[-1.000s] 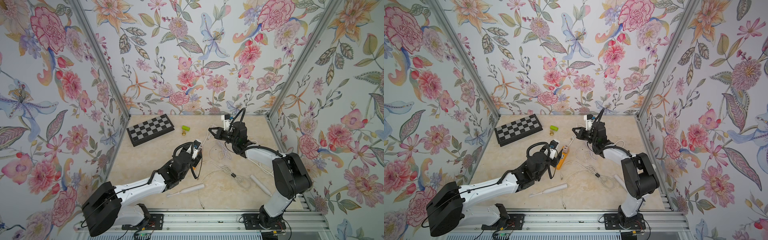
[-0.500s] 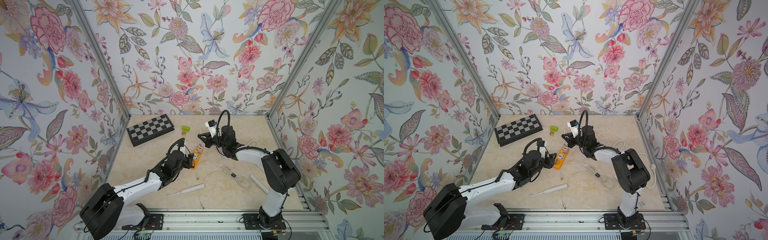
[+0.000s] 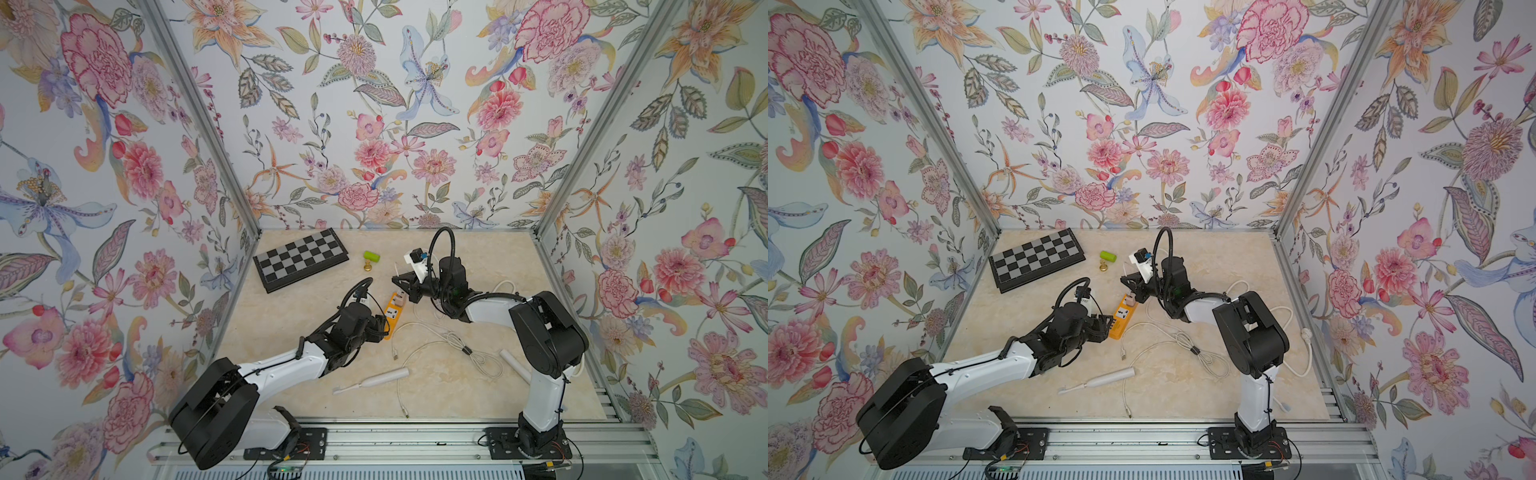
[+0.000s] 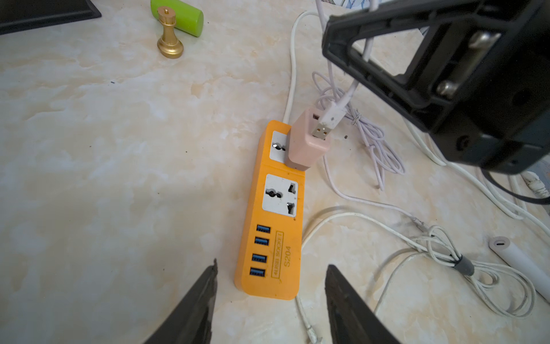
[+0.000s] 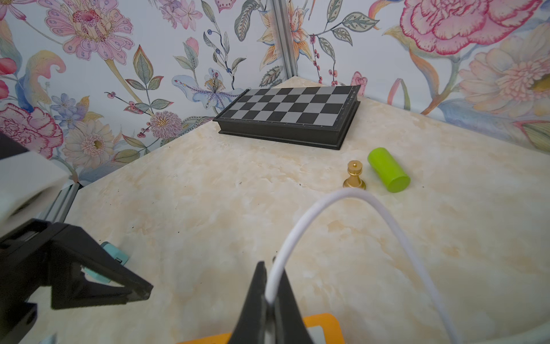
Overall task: Charge the electric toothbrush
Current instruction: Insert the charging cable into the plug.
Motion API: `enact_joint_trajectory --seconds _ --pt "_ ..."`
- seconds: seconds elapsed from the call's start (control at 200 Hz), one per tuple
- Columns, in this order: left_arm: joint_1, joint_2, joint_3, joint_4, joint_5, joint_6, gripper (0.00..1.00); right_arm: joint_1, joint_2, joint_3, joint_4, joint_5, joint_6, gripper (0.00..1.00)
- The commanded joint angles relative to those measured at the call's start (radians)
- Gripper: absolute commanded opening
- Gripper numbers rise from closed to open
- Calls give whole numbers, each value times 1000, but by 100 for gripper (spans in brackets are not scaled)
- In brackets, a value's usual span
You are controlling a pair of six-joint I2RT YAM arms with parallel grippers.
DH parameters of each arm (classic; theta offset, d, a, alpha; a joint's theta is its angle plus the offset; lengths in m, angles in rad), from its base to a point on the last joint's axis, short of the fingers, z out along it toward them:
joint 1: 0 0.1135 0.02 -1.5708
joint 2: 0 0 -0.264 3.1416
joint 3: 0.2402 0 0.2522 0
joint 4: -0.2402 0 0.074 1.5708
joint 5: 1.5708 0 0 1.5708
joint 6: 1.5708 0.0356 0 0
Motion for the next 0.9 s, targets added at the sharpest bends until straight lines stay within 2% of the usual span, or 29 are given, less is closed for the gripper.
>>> enact_joint_trajectory --seconds 0.0,0.891 --pt "18 20 1 -2 21 -36 58 -1 0 -15 6 -23 -68 0" --pt "48 68 -18 55 52 -77 55 4 -31 -69 8 106 -193 0"
